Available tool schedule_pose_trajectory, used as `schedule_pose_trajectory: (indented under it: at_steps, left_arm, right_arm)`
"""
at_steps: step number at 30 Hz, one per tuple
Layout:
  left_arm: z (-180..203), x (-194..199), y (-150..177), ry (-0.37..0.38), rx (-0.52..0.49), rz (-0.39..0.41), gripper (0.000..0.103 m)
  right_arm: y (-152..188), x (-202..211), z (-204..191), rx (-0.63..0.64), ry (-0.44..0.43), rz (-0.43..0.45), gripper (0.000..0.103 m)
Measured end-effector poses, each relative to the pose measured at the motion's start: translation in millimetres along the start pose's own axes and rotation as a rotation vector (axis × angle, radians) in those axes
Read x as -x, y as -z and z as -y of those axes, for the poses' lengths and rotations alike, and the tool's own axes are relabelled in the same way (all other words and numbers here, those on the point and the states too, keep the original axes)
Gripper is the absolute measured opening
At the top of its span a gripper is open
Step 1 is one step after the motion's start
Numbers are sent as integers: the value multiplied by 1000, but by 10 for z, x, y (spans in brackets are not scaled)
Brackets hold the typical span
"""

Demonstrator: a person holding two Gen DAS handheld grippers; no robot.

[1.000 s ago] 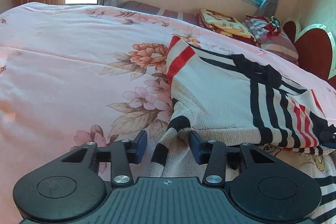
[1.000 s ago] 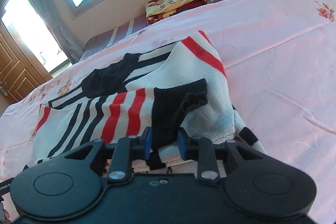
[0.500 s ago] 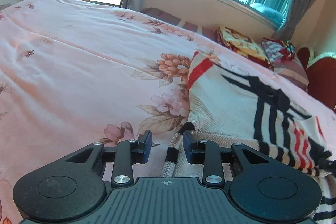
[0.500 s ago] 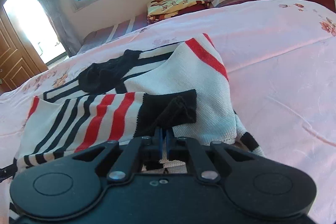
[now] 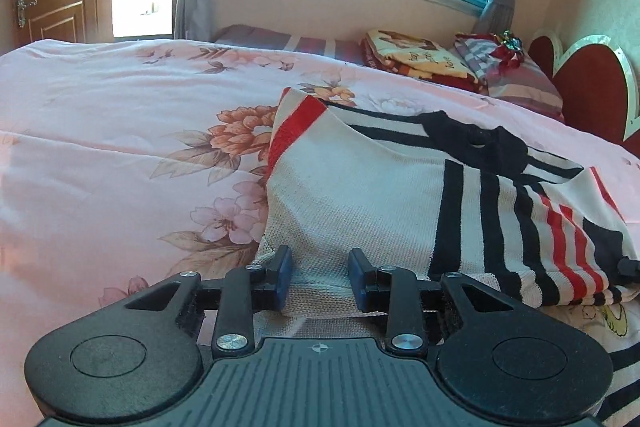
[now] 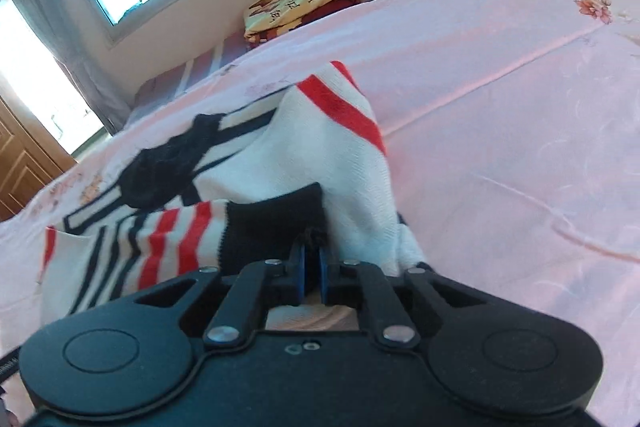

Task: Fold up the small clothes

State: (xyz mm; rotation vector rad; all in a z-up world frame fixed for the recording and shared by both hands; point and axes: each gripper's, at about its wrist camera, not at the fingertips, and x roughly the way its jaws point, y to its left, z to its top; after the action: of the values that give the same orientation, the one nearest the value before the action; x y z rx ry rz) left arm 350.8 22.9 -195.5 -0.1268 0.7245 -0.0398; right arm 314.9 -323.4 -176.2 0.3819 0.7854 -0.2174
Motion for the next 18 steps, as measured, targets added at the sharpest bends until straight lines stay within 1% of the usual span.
schedule_pose_trajectory:
  at_steps: [1,2,3,4,6,7,9,12,15,16,18]
  left_arm:
    - [-2,10,-21,1,1,-7,32]
    - [-8,30,-58,2,13,-16,32]
    - [-8,54,-92,4,22,-17,32]
    - [-5,74,-139,14,30,-6,32]
    - [39,83,-211,22,27,11,32]
    - [72,45,-247,31,22,8,32]
    - [148,-76,-332,44,22,-3,32]
    - [234,-311,-454,38,28,-19,32]
    - [229,-570,-522,-2,48,-43,32]
    - [205,-635,-526,-15,48,-38,32]
    - [197,-673,-532,-18,31,-24,32]
  right_arm:
    - [-4,22,-34,25,9,0,5]
    - [-16,60,-82,52,28,13,9]
    - [-34,116,-121,69,41,42,12]
    - [-57,180,-150,79,46,80,19]
    - [-118,256,-229,106,26,129,22]
    - [-150,251,-288,126,13,132,22]
    - [-194,161,-420,159,-22,110,22]
    - [-192,-52,-631,213,-37,58,22]
    - [-161,-227,-817,273,-42,36,23]
    - [-146,-285,-866,303,-39,31,23]
    - [-82,-442,-923,395,8,13,24]
